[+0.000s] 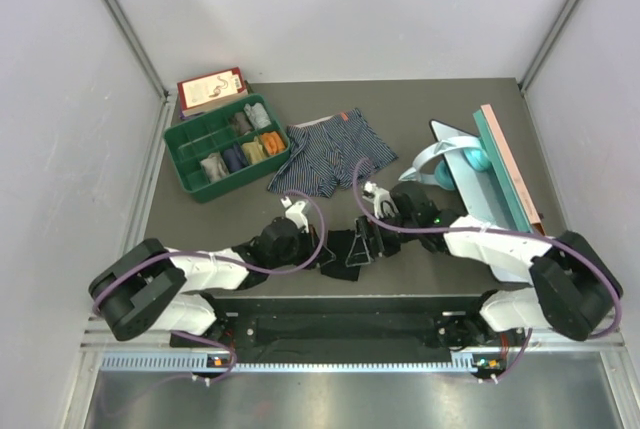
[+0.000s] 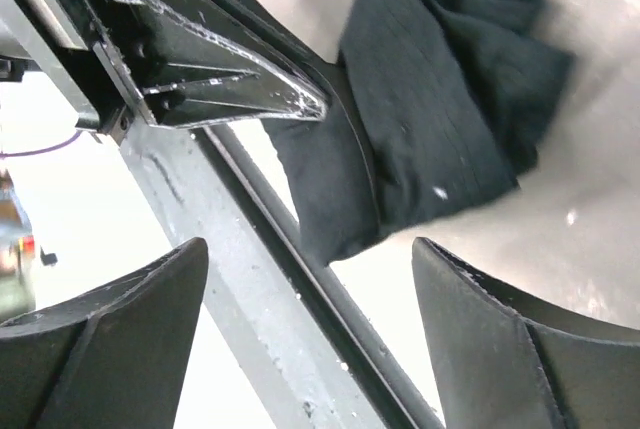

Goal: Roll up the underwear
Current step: Roll the underwear to the center of the board.

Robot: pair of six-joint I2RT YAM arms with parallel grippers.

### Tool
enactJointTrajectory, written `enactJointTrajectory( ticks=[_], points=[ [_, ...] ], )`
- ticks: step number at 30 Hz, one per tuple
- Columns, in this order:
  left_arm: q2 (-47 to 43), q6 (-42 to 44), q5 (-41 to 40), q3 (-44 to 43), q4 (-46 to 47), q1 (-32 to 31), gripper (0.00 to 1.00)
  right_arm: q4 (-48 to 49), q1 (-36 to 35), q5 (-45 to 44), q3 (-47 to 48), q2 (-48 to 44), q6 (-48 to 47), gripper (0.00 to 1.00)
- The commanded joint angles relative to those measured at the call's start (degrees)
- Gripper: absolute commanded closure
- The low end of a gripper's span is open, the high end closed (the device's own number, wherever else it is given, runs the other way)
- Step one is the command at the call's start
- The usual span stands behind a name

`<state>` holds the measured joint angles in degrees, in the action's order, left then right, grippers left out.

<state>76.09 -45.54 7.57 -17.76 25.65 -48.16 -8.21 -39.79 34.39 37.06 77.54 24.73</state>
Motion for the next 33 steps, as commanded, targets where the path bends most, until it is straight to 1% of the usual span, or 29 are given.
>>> enactJointTrajectory(
  ticks=[1,3,8,11,20,23,24,26,27,28,29,30,31,32,33],
  points=[
    [2.7,-0.2,-3.4,-0.3,-5.1,-0.2,1.0,4.0,0.9,-5.5,-5.2,-4.6,4.4,0.18],
    [3.1,-0.5,-3.4,-0.3,-4.9,-0.2,1.0,7.1,0.8,-4.9,-8.2,-4.7,6.8,0.18],
    [3.6,-2.1,-4.1,0.1,-4.5,-0.2,1.0,19.3,0.9,-4.0,-12.6,-3.4,10.6,0.18],
    [3.7,-2.6,-4.1,0.4,-4.1,-0.2,1.0,23.1,0.9,-3.9,-14.2,-1.7,11.4,0.19],
    [4.1,-3.9,-4.3,0.8,-2.9,-0.2,1.0,26.7,0.8,-3.4,-15.3,5.1,11.7,0.29],
    [4.0,-4.6,-3.8,1.1,-1.2,-0.2,1.0,28.2,0.8,-3.6,-16.1,6.4,11.8,0.39],
    [4.0,-5.0,-3.7,1.5,-0.7,-0.2,1.0,28.4,0.8,-3.6,-16.1,6.8,11.9,0.48],
    [4.0,-5.3,-3.0,1.9,1.4,-0.2,1.0,29.1,0.9,-3.6,-16.0,8.4,12.2,0.58],
    [4.0,-5.3,-2.7,2.0,1.9,-0.2,1.0,29.4,0.9,-3.7,-16.0,8.9,12.5,0.68],
    [3.9,-5.3,-2.6,2.0,2.6,-0.2,0.99,29.7,0.9,-3.8,-15.9,9.5,12.7,0.73],
    [3.5,-5.3,-2.5,1.9,2.7,0.0,0.94,29.6,0.8,-4.2,-15.8,9.6,12.9,0.79],
    [3.0,-5.2,-2.5,1.8,2.3,0.3,0.9,29.2,0.8,-4.6,-15.4,9.6,13.4,0.9],
    [2.5,-5.2,-2.5,1.7,2.0,0.5,0.85,28.5,0.8,-5.6,-15.0,9.5,13.4,0.95],
    [1.2,-5.2,-2.5,1.6,0.8,1.1,0.73,26.5,0.8,-6.2,-14.6,9.5,13.5,0.99],
    [0.3,-4.9,-2.6,1.6,0.3,1.4,0.69,25.2,0.8,-6.9,-13.8,9.4,13.4,1.0]
  ],
)
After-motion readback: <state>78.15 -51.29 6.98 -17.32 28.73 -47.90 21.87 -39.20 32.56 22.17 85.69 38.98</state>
